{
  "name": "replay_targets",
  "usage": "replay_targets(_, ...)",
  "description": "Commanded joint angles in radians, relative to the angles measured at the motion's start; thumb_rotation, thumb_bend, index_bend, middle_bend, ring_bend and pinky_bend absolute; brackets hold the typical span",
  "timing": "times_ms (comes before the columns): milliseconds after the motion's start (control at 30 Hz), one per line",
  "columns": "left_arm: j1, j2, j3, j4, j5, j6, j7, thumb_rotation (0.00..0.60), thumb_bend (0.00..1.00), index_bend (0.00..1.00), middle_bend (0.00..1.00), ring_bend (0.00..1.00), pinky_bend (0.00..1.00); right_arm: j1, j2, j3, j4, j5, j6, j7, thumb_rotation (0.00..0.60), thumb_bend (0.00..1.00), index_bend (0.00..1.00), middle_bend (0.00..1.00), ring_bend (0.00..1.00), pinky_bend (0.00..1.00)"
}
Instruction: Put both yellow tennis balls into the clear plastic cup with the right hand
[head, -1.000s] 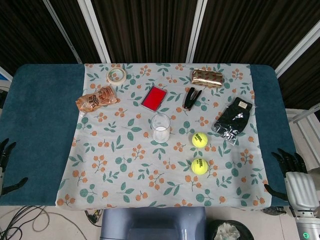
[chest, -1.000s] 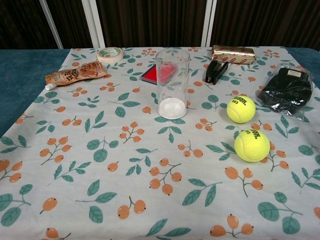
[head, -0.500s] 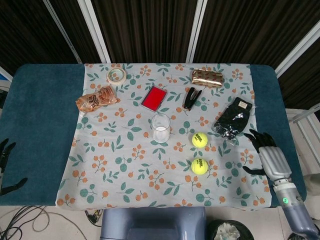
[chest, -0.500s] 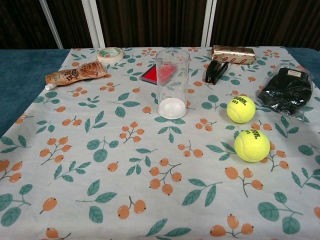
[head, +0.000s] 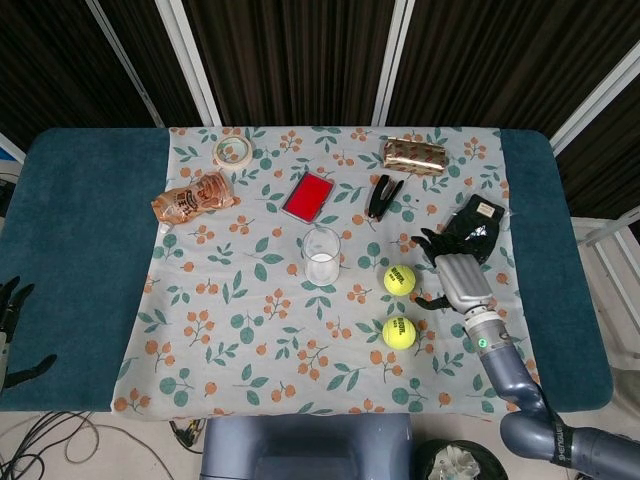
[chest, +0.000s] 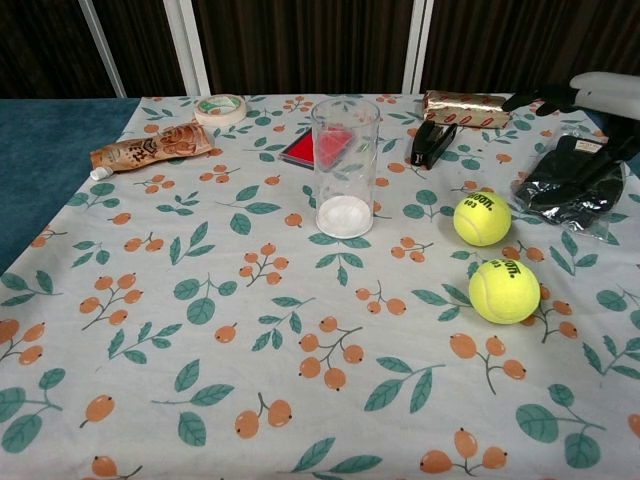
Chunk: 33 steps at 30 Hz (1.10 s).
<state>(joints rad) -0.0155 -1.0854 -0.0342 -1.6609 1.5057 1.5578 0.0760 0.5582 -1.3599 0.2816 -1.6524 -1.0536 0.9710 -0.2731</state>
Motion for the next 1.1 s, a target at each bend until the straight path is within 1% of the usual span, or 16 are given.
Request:
replay_targets(33, 0.001, 0.001, -0.002, -0.001, -0.003, 0.002, -0.003, 0.6, 0.04, 0.09, 0.0, 0.0, 0.0, 0.04, -0.05, -0.011, 0.029, 0.056, -0.024, -0.063, 0.6, 0.23, 0.13, 0.06, 0.09, 0.0)
replay_targets(200, 0.001, 0.005, -0.005, -0.003, -0.015, -0.004, -0.007, 0.6, 0.04, 0.09, 0.0, 0.0, 0.0, 0.075, -0.112, -0.035, 0.087, 0.108, -0.029, -0.128, 0.6, 0.23, 0.13, 0.06, 0.1, 0.0)
replay_targets(300, 0.001, 0.007, -0.005, -0.006, -0.017, -0.004, -0.008, 0.6, 0.04, 0.09, 0.0, 0.0, 0.0, 0.086, -0.142, -0.048, 0.128, 0.126, -0.022, -0.156, 0.6, 0.23, 0.13, 0.07, 0.13, 0.0)
replay_targets(467, 0.001, 0.006, -0.006, -0.008, -0.022, -0.008, -0.003, 0.6, 0.04, 0.09, 0.0, 0.0, 0.0, 0.096, -0.177, -0.059, 0.175, 0.142, -0.014, -0.165, 0.6, 0.23, 0.14, 0.11, 0.21, 0.0)
replay_targets(633, 0.0, 0.006, -0.005, -0.01, -0.022, -0.012, 0.003, 0.6, 0.04, 0.09, 0.0, 0.0, 0.0, 0.108, -0.211, -0.06, 0.221, 0.15, -0.013, -0.166, 0.6, 0.23, 0.16, 0.15, 0.26, 0.0)
replay_targets(1100, -0.003, 0.01, -0.014, -0.008, -0.046, -0.023, -0.006, 0.6, 0.04, 0.09, 0.0, 0.0, 0.0, 0.148, -0.297, -0.045, 0.324, 0.194, -0.019, -0.172, 0.6, 0.23, 0.21, 0.2, 0.36, 0.0)
